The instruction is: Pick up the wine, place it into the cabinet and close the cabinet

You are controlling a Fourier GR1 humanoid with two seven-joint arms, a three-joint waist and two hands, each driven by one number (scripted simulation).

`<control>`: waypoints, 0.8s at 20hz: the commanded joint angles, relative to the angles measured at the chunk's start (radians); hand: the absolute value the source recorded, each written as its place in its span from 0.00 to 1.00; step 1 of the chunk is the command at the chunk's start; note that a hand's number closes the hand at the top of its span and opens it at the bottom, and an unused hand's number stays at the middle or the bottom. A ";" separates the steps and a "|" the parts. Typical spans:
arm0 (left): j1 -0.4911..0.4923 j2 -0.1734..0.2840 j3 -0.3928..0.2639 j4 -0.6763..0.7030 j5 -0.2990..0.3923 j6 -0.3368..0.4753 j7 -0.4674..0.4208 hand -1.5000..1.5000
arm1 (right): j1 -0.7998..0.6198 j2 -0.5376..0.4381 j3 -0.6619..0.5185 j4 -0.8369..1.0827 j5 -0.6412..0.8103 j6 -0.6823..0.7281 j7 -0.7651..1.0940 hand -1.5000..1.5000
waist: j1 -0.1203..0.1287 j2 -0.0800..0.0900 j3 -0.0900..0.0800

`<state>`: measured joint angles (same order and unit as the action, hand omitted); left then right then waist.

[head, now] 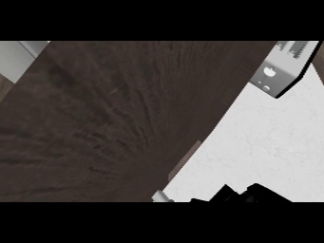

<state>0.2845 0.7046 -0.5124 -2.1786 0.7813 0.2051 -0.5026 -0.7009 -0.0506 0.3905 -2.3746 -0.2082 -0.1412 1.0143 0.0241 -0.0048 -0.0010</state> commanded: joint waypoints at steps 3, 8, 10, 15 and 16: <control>0.139 0.118 0.228 0.011 0.144 -0.185 -0.056 1.00 | -0.199 0.049 0.137 0.127 0.060 -0.087 0.019 1.00 | 0.011 -0.005 -0.003; 0.144 0.174 0.321 0.037 0.209 -0.297 -0.028 1.00 | -0.319 0.050 0.258 0.417 0.126 -0.234 -0.163 1.00 | 0.019 0.002 -0.002; 0.142 0.209 0.405 0.082 0.298 -0.367 -0.013 1.00 | -0.378 0.050 0.246 0.470 0.159 -0.275 -0.170 1.00 | 0.015 0.002 -0.003; 0.210 0.244 0.477 0.109 0.336 -0.479 -0.010 1.00 | -0.500 0.050 0.172 0.745 0.113 -0.283 -0.295 1.00 | 0.037 0.007 -0.002; 0.159 0.218 0.449 0.150 0.320 -0.481 -0.009 1.00 | -0.551 0.051 0.190 0.806 0.083 -0.335 -0.323 1.00 | 0.029 0.011 -0.003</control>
<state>0.4613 0.9152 -0.0999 -2.0813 1.0693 -0.2159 -0.5230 -1.1401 -0.0019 0.5908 -1.7580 -0.1001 -0.4182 0.7721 0.0527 0.0001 -0.0028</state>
